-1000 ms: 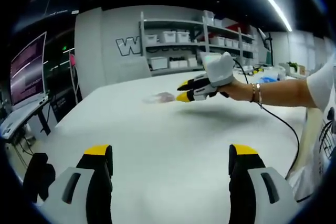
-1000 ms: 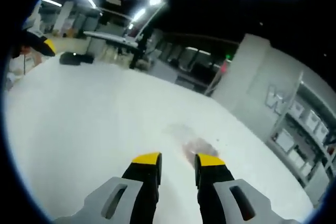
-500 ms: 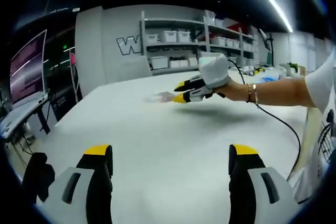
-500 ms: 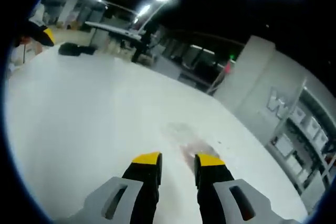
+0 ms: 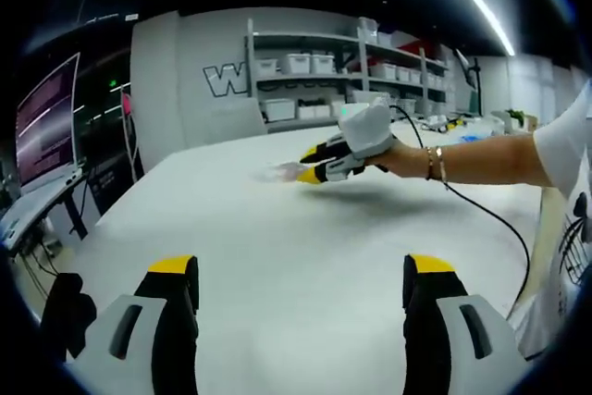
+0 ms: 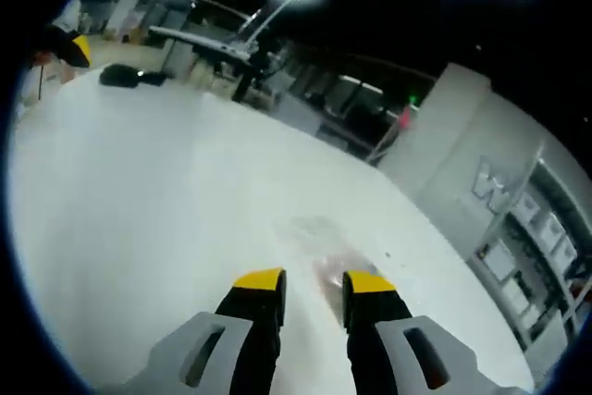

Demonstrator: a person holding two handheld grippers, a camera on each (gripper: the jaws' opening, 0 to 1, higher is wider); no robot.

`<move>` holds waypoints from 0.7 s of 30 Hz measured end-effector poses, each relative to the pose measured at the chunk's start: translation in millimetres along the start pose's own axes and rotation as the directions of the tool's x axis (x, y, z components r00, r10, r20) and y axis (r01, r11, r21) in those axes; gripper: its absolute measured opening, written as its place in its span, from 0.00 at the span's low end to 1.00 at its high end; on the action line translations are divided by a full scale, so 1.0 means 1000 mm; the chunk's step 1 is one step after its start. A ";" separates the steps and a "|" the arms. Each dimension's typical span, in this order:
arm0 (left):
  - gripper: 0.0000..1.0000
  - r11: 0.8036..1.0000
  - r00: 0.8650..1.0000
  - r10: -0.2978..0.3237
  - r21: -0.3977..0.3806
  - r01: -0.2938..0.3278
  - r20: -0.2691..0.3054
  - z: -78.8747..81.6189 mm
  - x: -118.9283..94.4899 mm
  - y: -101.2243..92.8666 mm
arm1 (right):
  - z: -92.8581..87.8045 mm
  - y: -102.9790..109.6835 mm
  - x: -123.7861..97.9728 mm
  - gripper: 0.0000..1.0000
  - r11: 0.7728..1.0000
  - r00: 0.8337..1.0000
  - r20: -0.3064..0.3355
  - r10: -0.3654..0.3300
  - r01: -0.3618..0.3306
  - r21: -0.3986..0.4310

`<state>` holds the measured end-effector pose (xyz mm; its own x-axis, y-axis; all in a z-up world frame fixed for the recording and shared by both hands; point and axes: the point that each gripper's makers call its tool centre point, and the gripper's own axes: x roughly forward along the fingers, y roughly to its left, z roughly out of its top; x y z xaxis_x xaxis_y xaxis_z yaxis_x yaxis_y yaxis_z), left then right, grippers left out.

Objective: Open the resealable bag by pulling the two sides of the seal apart until the entire bag opening is separated and visibly accessible.

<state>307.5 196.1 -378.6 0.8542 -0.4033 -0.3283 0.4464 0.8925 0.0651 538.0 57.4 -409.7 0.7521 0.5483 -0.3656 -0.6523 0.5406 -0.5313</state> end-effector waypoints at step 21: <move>0.90 1.000 1.000 -0.005 -0.003 0.005 -0.008 -0.001 0.008 0.003 | 0.005 -0.001 0.021 0.21 0.997 1.000 -0.009 0.003 -0.003 -0.078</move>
<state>315.2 195.6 -382.3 0.8498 -0.4061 -0.3361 0.4499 0.8910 0.0608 554.4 71.9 -412.7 0.7511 0.5441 -0.3738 -0.6456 0.4875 -0.5878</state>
